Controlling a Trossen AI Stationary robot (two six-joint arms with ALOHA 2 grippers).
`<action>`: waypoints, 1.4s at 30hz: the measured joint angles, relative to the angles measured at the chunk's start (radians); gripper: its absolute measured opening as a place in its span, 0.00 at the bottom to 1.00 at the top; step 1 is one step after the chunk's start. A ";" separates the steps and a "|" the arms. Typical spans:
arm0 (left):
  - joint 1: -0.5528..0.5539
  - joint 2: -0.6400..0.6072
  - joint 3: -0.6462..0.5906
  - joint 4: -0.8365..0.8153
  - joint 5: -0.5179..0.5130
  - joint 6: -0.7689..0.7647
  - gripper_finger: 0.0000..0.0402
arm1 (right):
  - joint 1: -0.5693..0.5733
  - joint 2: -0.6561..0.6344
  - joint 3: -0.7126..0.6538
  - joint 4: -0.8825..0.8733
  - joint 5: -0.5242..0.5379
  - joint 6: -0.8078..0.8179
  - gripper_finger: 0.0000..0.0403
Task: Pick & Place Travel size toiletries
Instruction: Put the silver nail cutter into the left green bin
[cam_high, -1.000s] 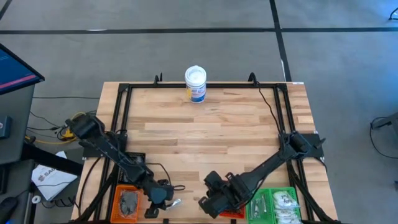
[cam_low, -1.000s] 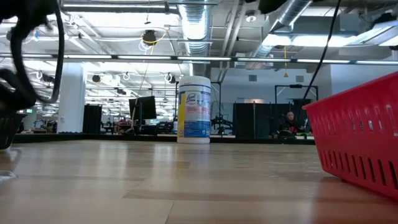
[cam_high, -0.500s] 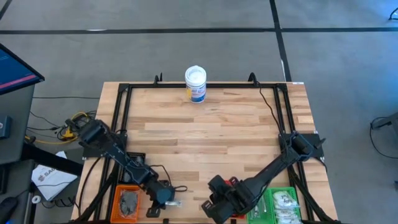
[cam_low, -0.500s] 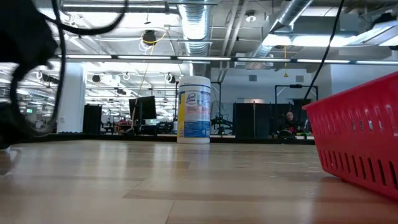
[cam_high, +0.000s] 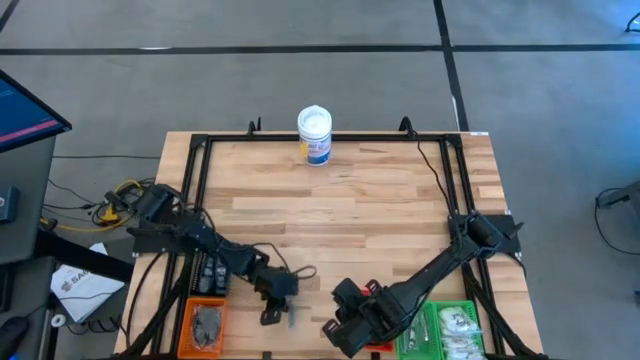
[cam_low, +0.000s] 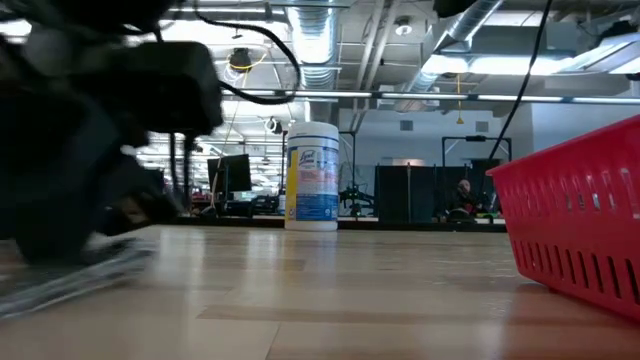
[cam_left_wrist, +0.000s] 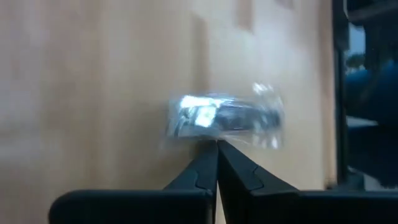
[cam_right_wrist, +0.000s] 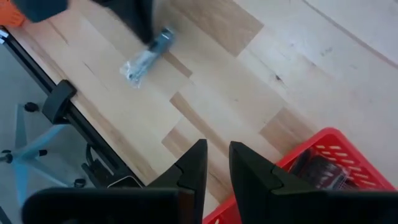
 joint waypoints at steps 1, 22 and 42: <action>0.014 0.000 -0.001 0.008 -0.001 0.006 0.00 | -0.003 0.000 0.000 0.000 0.000 -0.004 0.15; -0.121 0.114 0.088 0.047 0.203 0.039 0.00 | 0.031 0.000 0.000 -0.008 -0.027 0.044 0.15; 0.181 0.192 0.198 -0.025 0.138 0.117 0.00 | 0.037 0.000 0.000 -0.022 -0.028 0.065 0.15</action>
